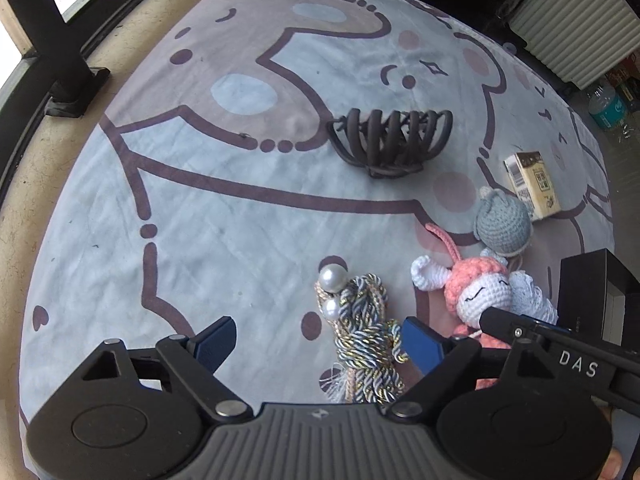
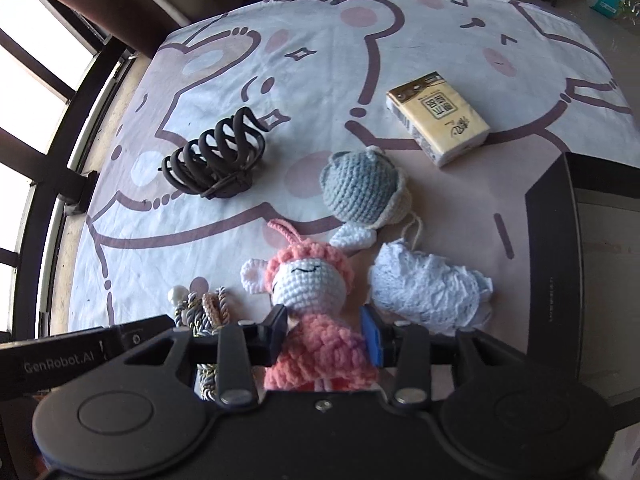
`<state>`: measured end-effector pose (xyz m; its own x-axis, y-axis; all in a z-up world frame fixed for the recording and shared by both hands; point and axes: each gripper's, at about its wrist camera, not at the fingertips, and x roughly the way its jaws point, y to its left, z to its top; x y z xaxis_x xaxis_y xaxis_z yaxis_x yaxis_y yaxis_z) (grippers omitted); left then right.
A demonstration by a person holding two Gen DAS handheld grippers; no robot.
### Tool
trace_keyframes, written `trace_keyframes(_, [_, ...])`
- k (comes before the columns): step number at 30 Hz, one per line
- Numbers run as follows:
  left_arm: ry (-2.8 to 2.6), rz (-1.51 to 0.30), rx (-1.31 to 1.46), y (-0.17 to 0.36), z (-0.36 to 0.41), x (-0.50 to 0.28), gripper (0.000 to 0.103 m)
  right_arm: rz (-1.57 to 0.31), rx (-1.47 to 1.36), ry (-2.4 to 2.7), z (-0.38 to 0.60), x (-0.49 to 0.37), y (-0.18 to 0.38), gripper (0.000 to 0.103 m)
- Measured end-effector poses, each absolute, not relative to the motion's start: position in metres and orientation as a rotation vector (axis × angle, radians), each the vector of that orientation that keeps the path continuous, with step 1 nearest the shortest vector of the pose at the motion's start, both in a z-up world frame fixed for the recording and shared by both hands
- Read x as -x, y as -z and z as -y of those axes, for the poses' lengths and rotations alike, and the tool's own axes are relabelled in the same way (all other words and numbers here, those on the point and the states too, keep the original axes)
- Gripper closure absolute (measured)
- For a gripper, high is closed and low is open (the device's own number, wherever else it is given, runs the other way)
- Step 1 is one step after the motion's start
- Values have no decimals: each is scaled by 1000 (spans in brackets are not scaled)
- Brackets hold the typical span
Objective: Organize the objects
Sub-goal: 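Close the right gripper on the pink bunny while the left gripper closes on the braided rope tassel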
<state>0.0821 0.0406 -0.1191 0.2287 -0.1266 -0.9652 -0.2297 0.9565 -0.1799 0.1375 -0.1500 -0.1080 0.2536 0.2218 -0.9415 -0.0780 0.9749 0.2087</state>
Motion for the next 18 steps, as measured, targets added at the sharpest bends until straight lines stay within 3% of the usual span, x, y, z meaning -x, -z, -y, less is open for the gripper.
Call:
trace_keyframes(11, [-39,-1423,328,136,-25,-83,20,-1315,-168,-198,157,-139,111,63])
trace_keyframes(16, [-41,-1434,311,145,-18,-86,29,-1347,-200,-210,161,-138,117,65])
trace_keyframes(18, [-28,-1439,281,148,-14,-87,38,-1367,-200,-226,160,-136,121,66])
